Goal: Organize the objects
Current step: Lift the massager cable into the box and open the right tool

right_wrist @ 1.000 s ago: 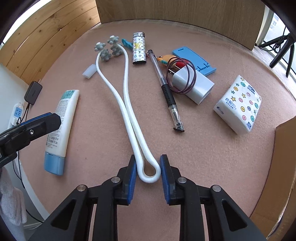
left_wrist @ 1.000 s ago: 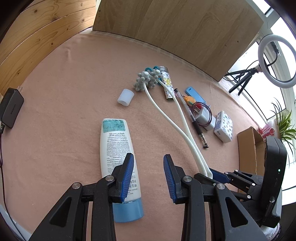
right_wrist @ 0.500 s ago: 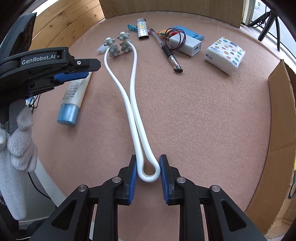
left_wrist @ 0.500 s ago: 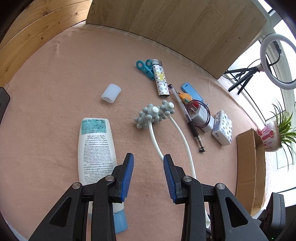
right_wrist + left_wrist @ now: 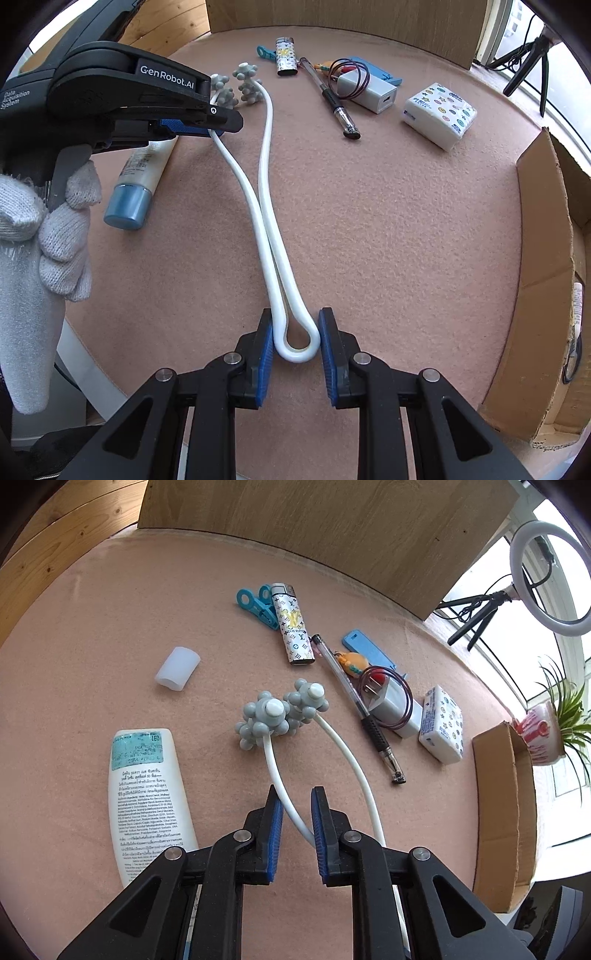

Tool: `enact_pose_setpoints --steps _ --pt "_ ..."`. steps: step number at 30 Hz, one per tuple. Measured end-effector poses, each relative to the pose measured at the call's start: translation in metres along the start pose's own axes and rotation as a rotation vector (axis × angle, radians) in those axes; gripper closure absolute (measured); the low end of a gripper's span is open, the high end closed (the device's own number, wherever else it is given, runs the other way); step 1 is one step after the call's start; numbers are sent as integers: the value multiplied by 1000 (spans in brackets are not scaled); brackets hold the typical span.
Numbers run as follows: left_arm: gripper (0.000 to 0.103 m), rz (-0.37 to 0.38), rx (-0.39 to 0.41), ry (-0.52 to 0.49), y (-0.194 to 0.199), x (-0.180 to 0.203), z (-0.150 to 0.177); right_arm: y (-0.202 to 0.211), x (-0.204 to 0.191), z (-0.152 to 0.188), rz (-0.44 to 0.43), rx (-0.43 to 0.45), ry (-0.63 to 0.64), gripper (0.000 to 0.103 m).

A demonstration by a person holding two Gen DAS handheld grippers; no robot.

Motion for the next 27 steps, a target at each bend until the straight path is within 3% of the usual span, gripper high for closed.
enact_pose_setpoints --steps 9,18,27 --pt "86 48 55 -88 21 53 -22 28 23 -8 36 71 -47 83" --pt "86 165 85 -212 21 155 -44 74 79 8 94 153 -171 83" --pt "86 257 44 -320 -2 261 -26 91 151 27 172 175 -304 83"
Point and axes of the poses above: each gripper's, at about its wrist camera, not at the fingertips, and y roughly against the way its jaws point, x to its right, z to its underside, the point moved 8 cm from there along -y, roughly the way its jaws point, and after that the axes turned 3 degrees about x, right-handed, at the moved point
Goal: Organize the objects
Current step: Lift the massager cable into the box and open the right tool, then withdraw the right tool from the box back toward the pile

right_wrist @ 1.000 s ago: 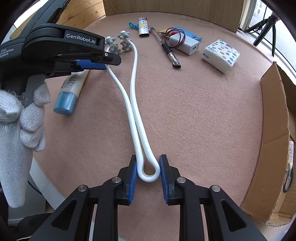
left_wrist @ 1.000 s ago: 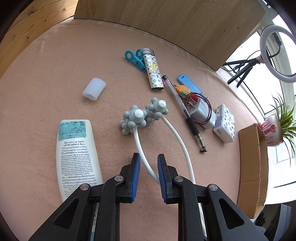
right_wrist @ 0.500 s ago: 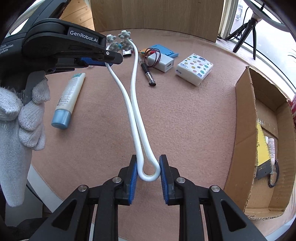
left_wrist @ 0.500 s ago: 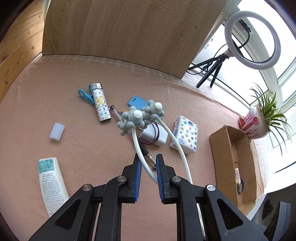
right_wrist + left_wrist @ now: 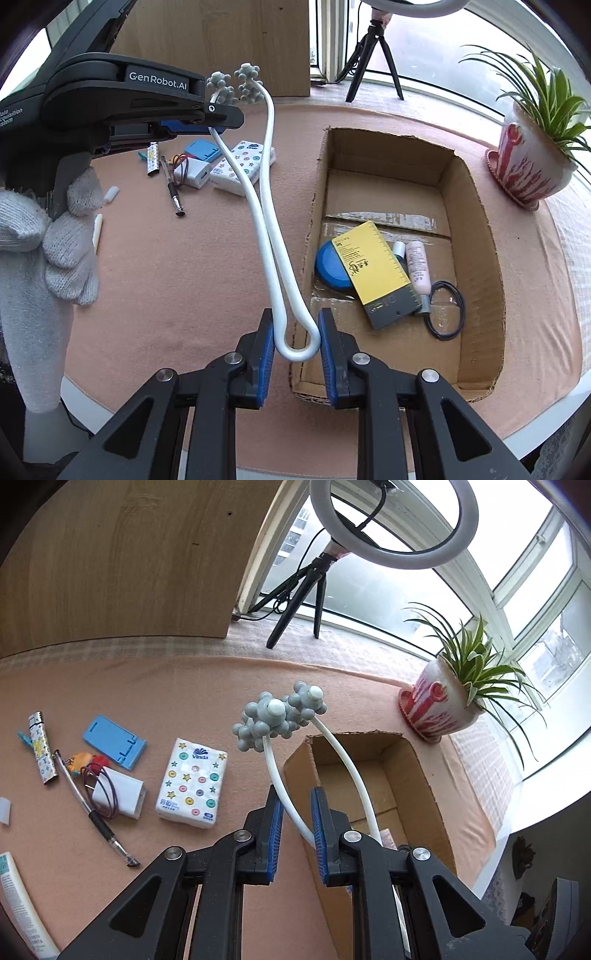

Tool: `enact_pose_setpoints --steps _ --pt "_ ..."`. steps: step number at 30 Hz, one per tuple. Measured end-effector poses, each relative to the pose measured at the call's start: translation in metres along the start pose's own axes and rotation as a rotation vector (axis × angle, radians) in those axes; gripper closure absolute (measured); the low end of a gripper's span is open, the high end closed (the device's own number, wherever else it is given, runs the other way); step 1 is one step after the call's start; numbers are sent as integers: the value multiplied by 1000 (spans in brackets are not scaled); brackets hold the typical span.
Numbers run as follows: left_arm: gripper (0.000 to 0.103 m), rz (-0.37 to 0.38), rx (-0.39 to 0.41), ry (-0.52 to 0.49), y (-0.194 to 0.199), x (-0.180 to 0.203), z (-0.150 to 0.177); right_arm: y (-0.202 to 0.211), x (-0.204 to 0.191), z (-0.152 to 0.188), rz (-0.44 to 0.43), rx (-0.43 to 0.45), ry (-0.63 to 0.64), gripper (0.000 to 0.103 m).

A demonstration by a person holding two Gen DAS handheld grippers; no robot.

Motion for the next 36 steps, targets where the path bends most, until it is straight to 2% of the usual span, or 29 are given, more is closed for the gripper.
enact_pose_setpoints --steps 9,17,18,20,21,22,24,31,36 --pt "86 48 -47 -49 -44 64 5 19 60 19 56 -2 -83 83" --pt "84 37 -54 -51 -62 80 5 20 88 21 68 -1 -118 82" --pt "80 20 -48 -50 -63 78 5 20 90 21 66 4 -119 82" --pt "40 4 -56 -31 -63 72 4 22 92 19 72 14 -115 81" --pt "37 7 -45 -22 -61 70 3 23 93 19 89 13 -113 76" --pt "37 -2 -32 -24 -59 68 2 23 94 18 99 14 -112 60" --pt "37 -28 -26 -40 -56 65 3 26 96 17 106 29 -113 42" --pt "37 -52 -35 -12 -44 46 10 26 93 14 88 35 -128 41" --pt "37 -82 -37 22 -25 18 17 24 85 8 84 43 -116 41"
Point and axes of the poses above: each gripper's, at about its wrist camera, not at the fingertips, and y roughly against the way its jaws point, x to its right, z to its underside, the point moved 8 cm from there along -y, roughly the way its jaws point, and after that the axes turned 3 degrees about x, right-handed, at the moved point
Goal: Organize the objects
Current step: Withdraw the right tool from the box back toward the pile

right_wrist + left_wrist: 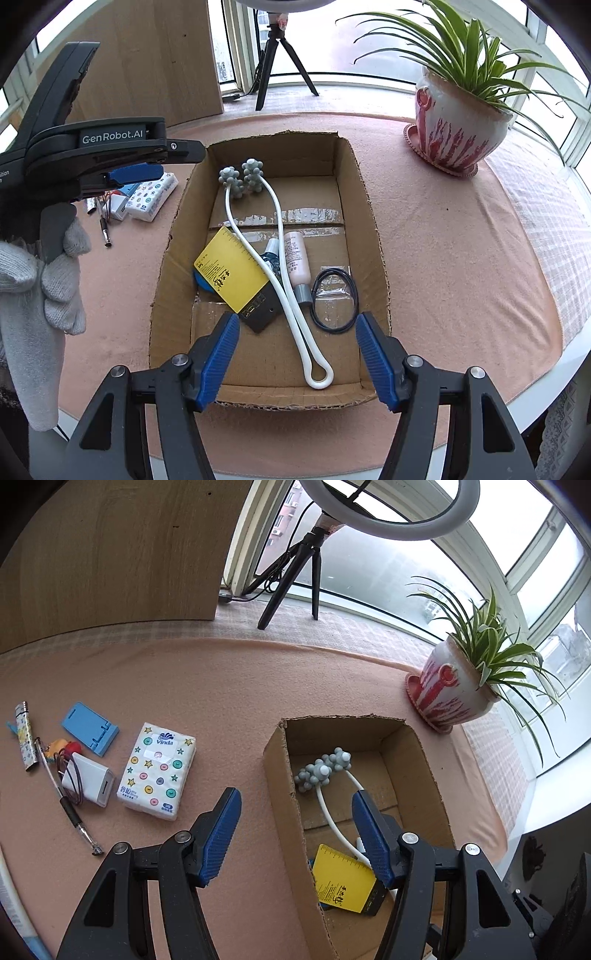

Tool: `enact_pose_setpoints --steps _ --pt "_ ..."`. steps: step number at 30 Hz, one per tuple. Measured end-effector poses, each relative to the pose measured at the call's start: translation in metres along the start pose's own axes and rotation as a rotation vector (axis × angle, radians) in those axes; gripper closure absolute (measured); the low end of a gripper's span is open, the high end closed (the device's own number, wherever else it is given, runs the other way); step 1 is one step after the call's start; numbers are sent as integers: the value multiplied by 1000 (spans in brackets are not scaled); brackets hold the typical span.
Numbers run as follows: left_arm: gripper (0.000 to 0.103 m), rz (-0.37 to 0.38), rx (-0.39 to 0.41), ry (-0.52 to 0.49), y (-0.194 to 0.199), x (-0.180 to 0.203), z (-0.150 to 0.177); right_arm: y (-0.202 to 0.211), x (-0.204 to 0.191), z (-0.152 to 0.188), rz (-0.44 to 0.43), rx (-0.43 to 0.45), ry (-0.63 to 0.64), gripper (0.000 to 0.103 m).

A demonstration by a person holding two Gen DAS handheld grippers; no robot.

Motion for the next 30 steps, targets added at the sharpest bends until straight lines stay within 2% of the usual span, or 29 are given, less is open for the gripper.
enact_pose_setpoints --steps 7,12,16,23,30 --pt "37 -70 -3 53 22 -55 14 -2 -20 -13 -19 23 16 41" --pt "37 -121 5 105 40 -100 22 0 -49 -30 -37 70 74 41" --pt "37 -164 11 149 57 -136 28 -3 -78 -49 -86 101 108 41" --pt "37 -227 11 233 85 -202 51 -29 -128 -81 -181 47 126 41" --pt "37 -277 -10 272 99 -243 81 -58 -175 -117 -270 -5 116 41"
Point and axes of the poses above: each gripper's, at about its wrist camera, not at the fingertips, and y roughly against the way its jaws point, x to its right, z to its underside, the point moved 8 cm from there along -y, roughly the way its jaws point, and after that the axes turned 3 degrees about x, right-handed, at the moved point
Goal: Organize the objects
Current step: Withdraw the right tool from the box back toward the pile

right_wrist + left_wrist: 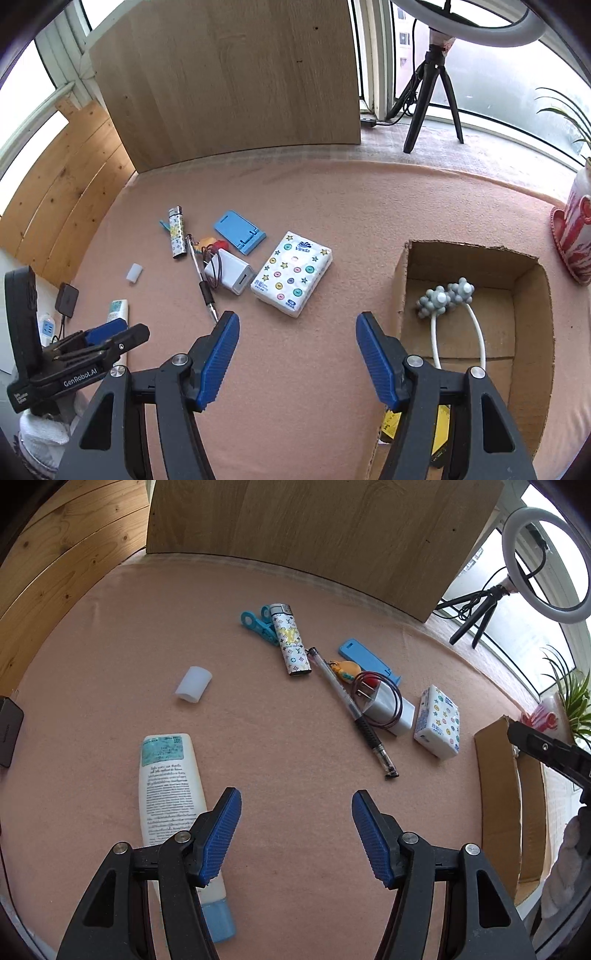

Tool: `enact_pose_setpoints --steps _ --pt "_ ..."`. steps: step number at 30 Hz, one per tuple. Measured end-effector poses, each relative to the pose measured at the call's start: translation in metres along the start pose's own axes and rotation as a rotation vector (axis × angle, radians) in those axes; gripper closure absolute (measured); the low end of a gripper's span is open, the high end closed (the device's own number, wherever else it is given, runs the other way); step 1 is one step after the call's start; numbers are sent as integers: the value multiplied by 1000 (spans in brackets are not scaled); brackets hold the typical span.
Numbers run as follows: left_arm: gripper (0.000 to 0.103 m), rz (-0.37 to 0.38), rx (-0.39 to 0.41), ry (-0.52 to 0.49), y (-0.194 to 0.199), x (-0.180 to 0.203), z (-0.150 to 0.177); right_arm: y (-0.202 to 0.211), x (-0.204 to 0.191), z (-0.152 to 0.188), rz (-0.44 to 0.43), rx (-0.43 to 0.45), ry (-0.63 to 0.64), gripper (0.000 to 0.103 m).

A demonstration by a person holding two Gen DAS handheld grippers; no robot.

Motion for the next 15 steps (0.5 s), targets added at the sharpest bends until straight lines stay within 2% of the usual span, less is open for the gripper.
enact_pose_setpoints --steps 8,15 --pt "38 -1 -10 -10 7 -16 18 -63 -36 -35 -54 -71 -31 41" --pt "38 22 -35 -21 2 -16 23 -109 -57 -58 -33 -120 -32 41"
Point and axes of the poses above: each gripper's, at about its wrist camera, not at the fingertips, and y roughly against the way its jaws point, x to its right, z to its underside, the point moved 8 cm from there along -y, roughly the way its jaws point, and after that the axes turned 3 degrees about x, right-handed, at the moved point
